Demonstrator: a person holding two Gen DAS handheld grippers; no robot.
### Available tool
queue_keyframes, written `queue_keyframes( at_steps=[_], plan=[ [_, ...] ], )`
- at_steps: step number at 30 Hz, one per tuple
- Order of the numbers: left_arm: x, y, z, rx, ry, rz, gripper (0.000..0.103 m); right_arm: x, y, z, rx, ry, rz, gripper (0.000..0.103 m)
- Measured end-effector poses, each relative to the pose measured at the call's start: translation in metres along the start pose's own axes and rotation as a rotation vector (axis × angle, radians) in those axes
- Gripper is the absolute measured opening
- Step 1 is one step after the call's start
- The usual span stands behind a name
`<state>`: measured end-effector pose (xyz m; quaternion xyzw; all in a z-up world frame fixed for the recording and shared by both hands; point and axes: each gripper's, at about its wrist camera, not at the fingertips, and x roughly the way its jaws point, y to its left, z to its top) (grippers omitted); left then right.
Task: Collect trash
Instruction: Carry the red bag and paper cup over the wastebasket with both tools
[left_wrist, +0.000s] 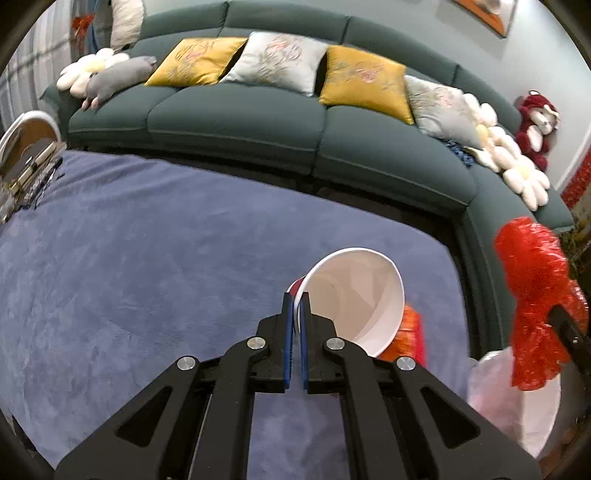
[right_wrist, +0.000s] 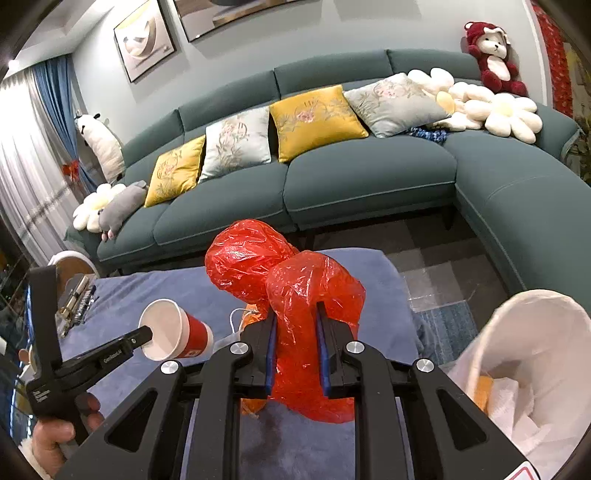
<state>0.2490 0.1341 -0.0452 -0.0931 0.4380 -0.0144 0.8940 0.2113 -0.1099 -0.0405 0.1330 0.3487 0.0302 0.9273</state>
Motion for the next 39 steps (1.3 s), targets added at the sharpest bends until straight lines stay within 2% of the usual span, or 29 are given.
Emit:
queue_keyframes(
  at_steps=[6,13,28,34,39],
  plan=[
    [-0.033,-0.048,-0.009,0.061,-0.026,-0.067,0.003,-0.038,-0.02,-0.003,0.019,-0.041,-0.021,0.017],
    [-0.062,-0.123,-0.034,0.161,-0.033,-0.155,0.003,-0.081,-0.057,-0.015,0.053,-0.072,-0.069,0.017],
    [-0.088,-0.264,-0.097,0.382,-0.003,-0.302,0.003,-0.164,-0.178,-0.053,0.209,-0.128,-0.227,0.017],
    [-0.085,-0.298,-0.115,0.435,0.03,-0.331,0.003,-0.178,-0.208,-0.062,0.251,-0.133,-0.262,0.017],
    [-0.082,-0.313,-0.125,0.469,0.046,-0.335,0.003,-0.182,-0.222,-0.068,0.279,-0.134,-0.277,0.017]
  ],
)
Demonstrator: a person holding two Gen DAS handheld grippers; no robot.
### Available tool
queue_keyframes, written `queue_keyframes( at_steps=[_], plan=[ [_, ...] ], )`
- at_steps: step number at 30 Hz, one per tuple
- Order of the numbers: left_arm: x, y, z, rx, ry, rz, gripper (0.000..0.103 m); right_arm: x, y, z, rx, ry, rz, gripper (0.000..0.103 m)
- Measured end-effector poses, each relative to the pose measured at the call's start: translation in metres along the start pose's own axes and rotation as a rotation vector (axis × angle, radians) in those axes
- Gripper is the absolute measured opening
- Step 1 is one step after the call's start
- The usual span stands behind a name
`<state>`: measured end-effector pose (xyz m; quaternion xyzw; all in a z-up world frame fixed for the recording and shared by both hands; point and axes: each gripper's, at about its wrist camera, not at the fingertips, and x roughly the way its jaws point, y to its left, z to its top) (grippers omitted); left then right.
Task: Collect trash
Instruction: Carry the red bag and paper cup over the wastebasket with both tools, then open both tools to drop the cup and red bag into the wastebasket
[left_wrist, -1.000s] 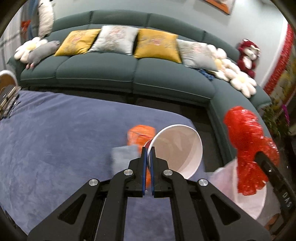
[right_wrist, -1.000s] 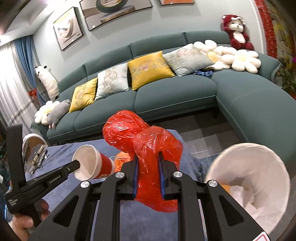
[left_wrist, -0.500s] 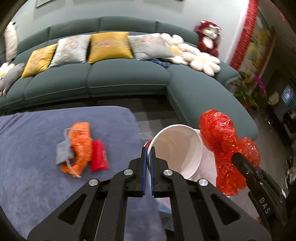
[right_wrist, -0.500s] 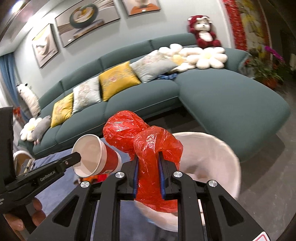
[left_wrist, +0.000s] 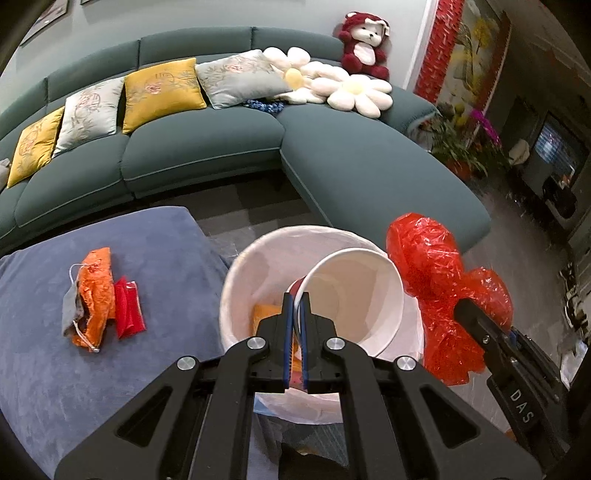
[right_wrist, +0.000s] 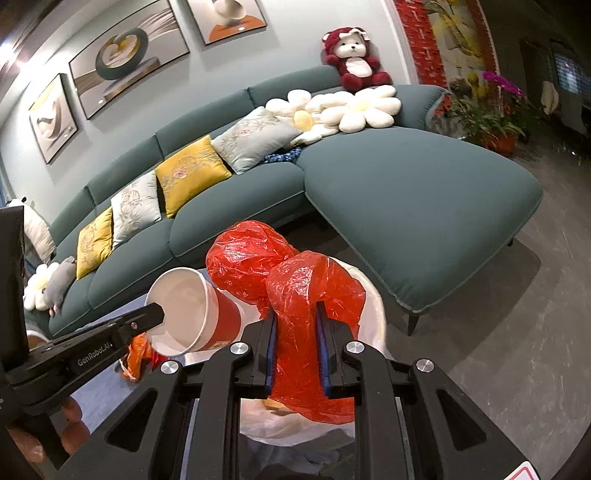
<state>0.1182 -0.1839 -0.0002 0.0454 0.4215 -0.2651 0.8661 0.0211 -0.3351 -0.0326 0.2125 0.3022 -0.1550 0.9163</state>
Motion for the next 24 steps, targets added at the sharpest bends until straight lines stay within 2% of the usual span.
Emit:
queue_keyframes(
  at_steps=[7,8,9,10,11,12,13,20,24],
  plan=[
    [0.01,-0.002,-0.006,-0.005,0.026,-0.009,0.005,0.005,-0.002,0.0,0.005,0.005,0.002,0.017],
    [0.011,0.0,-0.007,-0.014,0.027,-0.004,0.013,0.006,0.0,0.0,0.004,0.005,0.005,0.02],
    [0.011,0.002,-0.007,-0.021,0.029,0.003,0.031,0.005,-0.001,0.0,0.002,0.001,0.0,0.023],
    [0.01,0.003,-0.007,-0.026,0.027,0.012,0.039,0.005,0.0,0.0,0.001,-0.003,-0.007,0.026],
    [0.008,0.006,-0.008,-0.036,0.011,0.027,0.047,0.006,0.0,-0.001,0.001,-0.004,-0.004,0.037],
    [0.005,0.009,-0.009,-0.042,-0.006,0.037,0.048,0.005,0.002,0.0,0.001,-0.011,-0.001,0.045],
    [0.004,0.01,-0.008,-0.042,-0.007,0.041,0.049,0.004,0.003,-0.001,-0.001,-0.019,-0.003,0.047],
    [-0.001,0.028,-0.011,-0.059,-0.011,0.083,0.058,0.004,0.012,-0.001,-0.012,-0.019,0.008,0.051],
    [-0.005,0.04,-0.014,-0.078,-0.013,0.1,0.059,0.004,0.021,-0.002,-0.029,-0.019,0.015,0.054]
  ],
)
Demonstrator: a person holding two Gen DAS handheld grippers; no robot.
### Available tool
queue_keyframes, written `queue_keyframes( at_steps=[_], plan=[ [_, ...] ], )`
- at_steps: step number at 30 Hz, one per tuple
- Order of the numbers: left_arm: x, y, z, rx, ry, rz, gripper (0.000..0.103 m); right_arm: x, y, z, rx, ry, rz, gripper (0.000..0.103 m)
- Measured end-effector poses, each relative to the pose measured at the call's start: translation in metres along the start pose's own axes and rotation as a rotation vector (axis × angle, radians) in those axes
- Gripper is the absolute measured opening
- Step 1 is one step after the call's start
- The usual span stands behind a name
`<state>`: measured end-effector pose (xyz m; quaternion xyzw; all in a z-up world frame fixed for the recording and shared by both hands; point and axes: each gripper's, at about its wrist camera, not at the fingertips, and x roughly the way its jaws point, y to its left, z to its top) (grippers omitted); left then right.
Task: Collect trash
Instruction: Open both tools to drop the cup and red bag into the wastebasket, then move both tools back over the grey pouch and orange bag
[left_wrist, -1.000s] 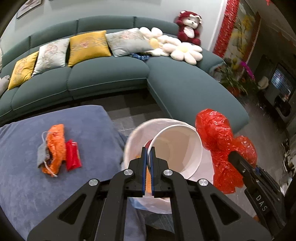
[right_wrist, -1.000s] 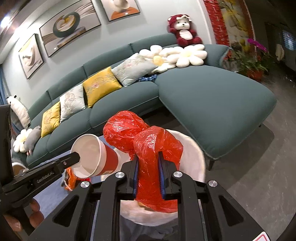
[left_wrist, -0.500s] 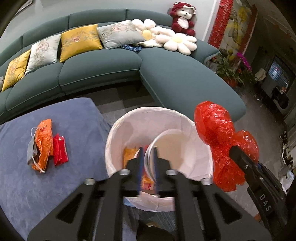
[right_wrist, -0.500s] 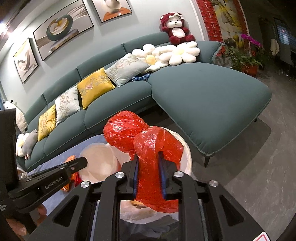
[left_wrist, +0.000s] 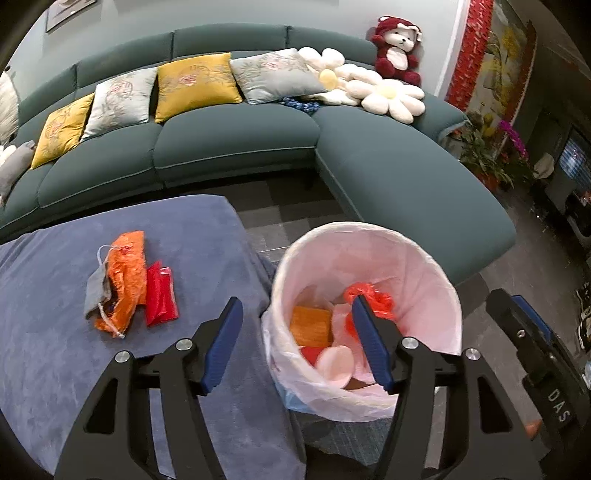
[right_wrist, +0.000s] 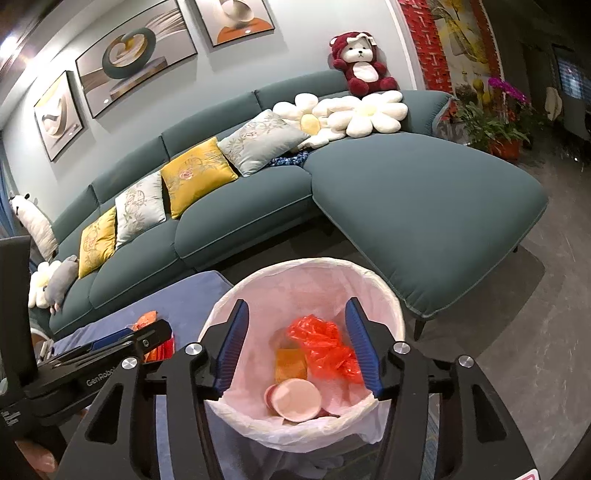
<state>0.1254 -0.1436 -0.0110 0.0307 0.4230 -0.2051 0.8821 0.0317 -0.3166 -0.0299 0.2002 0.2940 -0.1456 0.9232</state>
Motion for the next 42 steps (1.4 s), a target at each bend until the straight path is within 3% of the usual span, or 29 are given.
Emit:
queue_keyframes(
  at_steps=[7,12,18,31,42],
  plan=[
    [-0.005,0.031,-0.001,-0.05,-0.004,0.03,0.06,0.002,0.022,-0.001,-0.034,0.009,0.026,0.054],
    [-0.011,0.059,-0.005,-0.096,-0.015,0.074,0.07,0.004,0.043,-0.002,-0.064,0.017,0.055,0.054],
    [-0.014,0.095,-0.012,-0.141,-0.014,0.116,0.072,0.009,0.071,-0.009,-0.09,0.035,0.088,0.054],
    [-0.018,0.185,-0.034,-0.255,0.011,0.21,0.082,0.035,0.153,-0.038,-0.187,0.118,0.18,0.054],
    [-0.007,0.252,-0.046,-0.366,0.049,0.245,0.087,0.072,0.221,-0.065,-0.257,0.197,0.248,0.054]
  ],
)
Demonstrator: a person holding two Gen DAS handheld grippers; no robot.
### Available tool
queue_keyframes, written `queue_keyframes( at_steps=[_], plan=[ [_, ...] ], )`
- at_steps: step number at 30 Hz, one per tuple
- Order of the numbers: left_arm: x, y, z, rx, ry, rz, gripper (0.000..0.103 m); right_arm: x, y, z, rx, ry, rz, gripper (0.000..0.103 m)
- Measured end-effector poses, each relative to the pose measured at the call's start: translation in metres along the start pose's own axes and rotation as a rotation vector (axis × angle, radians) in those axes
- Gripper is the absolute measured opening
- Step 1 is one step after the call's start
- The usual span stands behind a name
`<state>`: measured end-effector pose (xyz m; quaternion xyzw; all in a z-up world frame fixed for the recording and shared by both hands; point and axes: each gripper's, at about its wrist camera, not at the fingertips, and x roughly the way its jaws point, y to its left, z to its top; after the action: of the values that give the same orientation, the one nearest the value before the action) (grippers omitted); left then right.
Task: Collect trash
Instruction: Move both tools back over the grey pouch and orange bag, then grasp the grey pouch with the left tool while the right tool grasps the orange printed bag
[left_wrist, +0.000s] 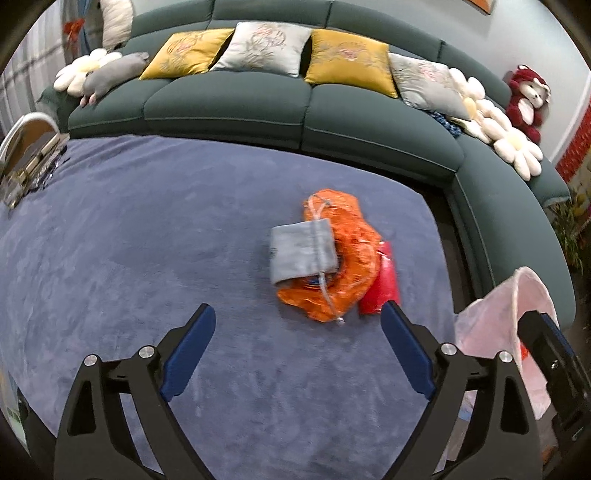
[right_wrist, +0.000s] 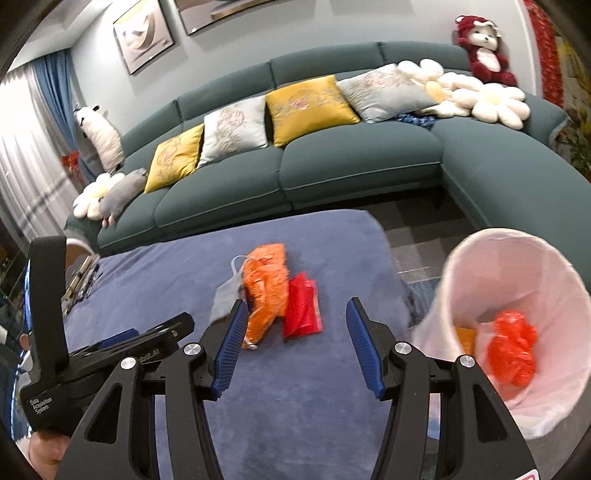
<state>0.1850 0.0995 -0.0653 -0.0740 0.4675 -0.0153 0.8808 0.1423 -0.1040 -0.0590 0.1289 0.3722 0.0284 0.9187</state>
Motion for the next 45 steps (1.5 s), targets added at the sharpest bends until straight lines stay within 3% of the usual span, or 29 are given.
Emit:
queue_keyframes(
  at_steps=[13,25,27,31,36,40,43,45],
  plan=[
    [0.057,0.01,0.019,-0.061,0.091,-0.047,0.091,0.051,0.016,0.002,-0.008,0.062,0.001,0.054],
    [0.116,0.012,0.028,-0.053,0.175,-0.03,0.089,0.094,0.016,0.01,-0.006,0.112,0.012,0.054],
    [0.121,0.018,0.029,-0.06,0.179,-0.036,0.076,0.104,0.021,0.01,-0.011,0.124,0.021,0.054],
    [0.128,0.029,0.029,-0.063,0.198,-0.053,0.059,0.12,0.03,0.006,-0.026,0.145,0.038,0.054],
    [0.13,0.043,0.026,-0.072,0.207,-0.054,0.025,0.143,0.043,0.001,-0.048,0.176,0.049,0.054],
    [0.126,0.052,0.023,-0.071,0.186,-0.044,0.018,0.16,0.049,-0.004,-0.048,0.208,0.058,0.054],
    [0.121,0.058,0.021,-0.07,0.174,-0.036,0.016,0.167,0.053,-0.006,-0.049,0.223,0.064,0.037],
    [0.118,0.062,0.021,-0.081,0.171,-0.038,0.016,0.172,0.053,-0.007,-0.052,0.242,0.07,0.014]
  ],
)
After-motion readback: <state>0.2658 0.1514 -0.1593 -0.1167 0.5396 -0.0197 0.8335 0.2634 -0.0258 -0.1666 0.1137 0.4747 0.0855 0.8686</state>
